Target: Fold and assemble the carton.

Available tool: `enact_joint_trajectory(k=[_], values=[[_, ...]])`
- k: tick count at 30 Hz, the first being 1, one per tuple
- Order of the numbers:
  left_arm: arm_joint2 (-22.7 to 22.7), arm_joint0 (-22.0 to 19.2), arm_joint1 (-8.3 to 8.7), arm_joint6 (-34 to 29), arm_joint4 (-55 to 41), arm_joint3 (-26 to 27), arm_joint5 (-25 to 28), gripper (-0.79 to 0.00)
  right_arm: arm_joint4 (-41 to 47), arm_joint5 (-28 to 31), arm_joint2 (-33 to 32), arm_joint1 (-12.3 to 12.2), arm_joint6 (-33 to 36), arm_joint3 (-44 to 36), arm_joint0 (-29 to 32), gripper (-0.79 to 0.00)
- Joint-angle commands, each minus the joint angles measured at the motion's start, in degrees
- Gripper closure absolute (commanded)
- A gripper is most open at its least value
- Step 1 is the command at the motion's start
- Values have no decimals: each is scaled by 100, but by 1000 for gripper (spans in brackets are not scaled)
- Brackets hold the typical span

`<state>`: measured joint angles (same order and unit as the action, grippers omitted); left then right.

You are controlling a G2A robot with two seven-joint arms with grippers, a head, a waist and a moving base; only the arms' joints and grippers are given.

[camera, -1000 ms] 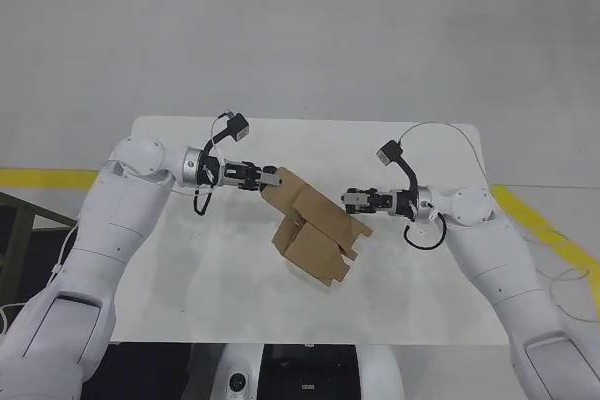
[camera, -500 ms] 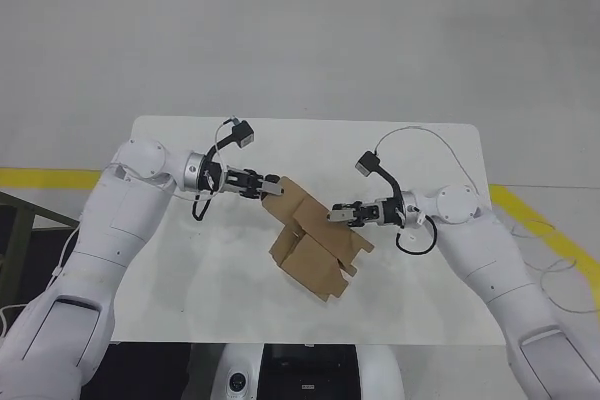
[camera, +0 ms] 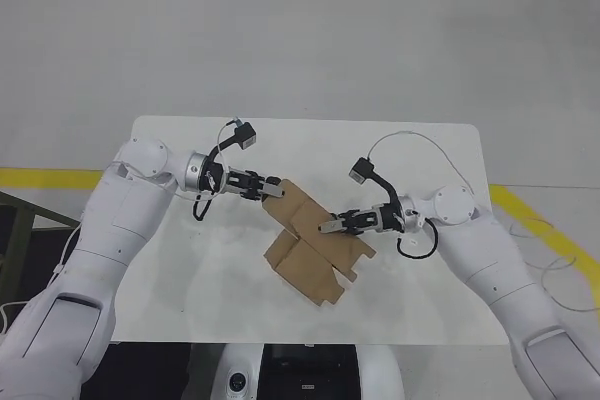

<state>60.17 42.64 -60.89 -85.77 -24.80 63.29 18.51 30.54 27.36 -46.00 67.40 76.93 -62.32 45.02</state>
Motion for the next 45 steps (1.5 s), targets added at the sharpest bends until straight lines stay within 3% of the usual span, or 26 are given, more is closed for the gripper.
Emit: enact_joint_trajectory(k=[1, 6, 7, 9, 25, 35, 45], values=[[-13, -8, 0, -1, 1, -14, -1, 0, 66, -7, 41, -14, 8, -11, -10, 0], [-52, -44, -1, -1, 46, -50, -1, 0, 221, 9, 147, -49, -8, -41, -41, 0], [-61, -50, -2, -1, 52, -50, -1, -34, 278, 12, 160, -55, -12, -58, -43, 0], [-70, -60, -2, 4, 47, -57, 4, -785, 357, 21, 179, -71, -21, -83, -52, 0], [253, -108, 66, 501, -151, -483, -75, -785, 746, 254, 6, -142, -366, 269, -16, 0], [407, -27, 123, 656, -134, -393, -155, -785, 35, -85, -229, -125, -2268, -810, 305, 0], [572, 71, 178, 839, -155, -277, -244, -785, -356, -223, -396, -36, -4463, -1159, 975, 0]])
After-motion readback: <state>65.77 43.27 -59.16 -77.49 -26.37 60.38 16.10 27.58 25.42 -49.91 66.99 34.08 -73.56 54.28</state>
